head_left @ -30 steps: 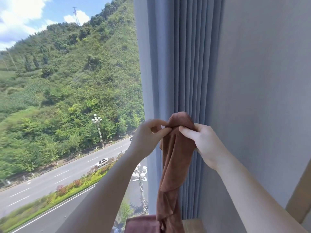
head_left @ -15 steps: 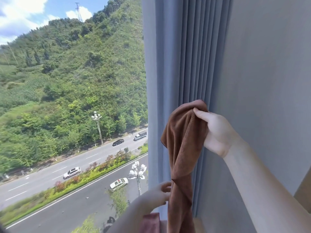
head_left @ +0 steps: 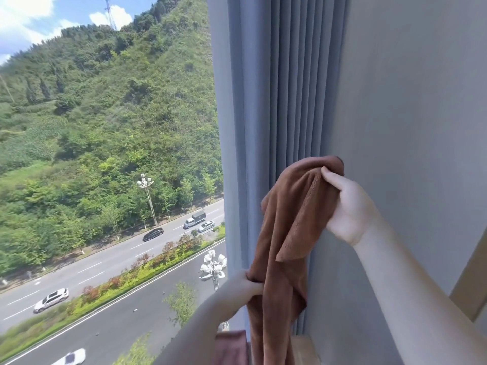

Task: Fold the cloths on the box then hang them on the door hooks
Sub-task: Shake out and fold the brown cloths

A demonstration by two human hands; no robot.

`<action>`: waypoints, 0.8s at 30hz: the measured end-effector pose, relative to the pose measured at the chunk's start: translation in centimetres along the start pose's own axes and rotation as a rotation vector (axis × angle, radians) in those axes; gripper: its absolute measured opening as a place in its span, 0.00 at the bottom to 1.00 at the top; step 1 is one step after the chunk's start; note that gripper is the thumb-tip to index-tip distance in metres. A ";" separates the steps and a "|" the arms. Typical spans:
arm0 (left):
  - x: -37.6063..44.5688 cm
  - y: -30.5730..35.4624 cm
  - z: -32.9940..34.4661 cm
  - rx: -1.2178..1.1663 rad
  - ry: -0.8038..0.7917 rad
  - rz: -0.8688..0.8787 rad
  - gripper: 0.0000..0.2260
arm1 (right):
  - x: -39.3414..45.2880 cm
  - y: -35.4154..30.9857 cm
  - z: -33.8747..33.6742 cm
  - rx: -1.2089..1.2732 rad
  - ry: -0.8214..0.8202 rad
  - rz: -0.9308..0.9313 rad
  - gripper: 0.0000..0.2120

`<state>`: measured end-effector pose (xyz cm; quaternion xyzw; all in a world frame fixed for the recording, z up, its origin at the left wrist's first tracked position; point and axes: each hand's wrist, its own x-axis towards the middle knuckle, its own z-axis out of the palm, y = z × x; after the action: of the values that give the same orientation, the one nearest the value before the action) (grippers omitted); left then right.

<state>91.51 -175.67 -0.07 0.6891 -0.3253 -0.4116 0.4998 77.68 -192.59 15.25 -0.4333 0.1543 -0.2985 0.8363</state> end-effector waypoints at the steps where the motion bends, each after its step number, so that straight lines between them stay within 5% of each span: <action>1: 0.0 0.1 -0.4 -0.009 -0.001 -0.008 0.19 | 0.1 0.1 -0.3 -0.008 0.035 -0.013 0.17; 9: 0.3 3.7 -1.3 -0.289 0.043 0.024 0.11 | 2.8 3.2 -2.4 -0.042 0.226 -0.006 0.18; 16: 0.8 8.8 -0.6 -0.412 0.243 0.114 0.05 | 4.5 8.0 -3.6 -0.166 0.142 0.175 0.27; 22: 1.6 13.0 -0.7 -0.396 0.327 0.141 0.06 | 3.3 12.3 -5.3 -0.110 0.148 0.318 0.24; 24: 1.6 14.1 -0.9 -0.386 0.323 0.144 0.08 | 2.7 13.8 -5.9 -0.128 0.136 0.364 0.35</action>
<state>92.52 -180.71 13.17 0.6127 -0.2048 -0.3141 0.6957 81.76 -191.89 0.53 -0.4294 0.3048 -0.1608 0.8348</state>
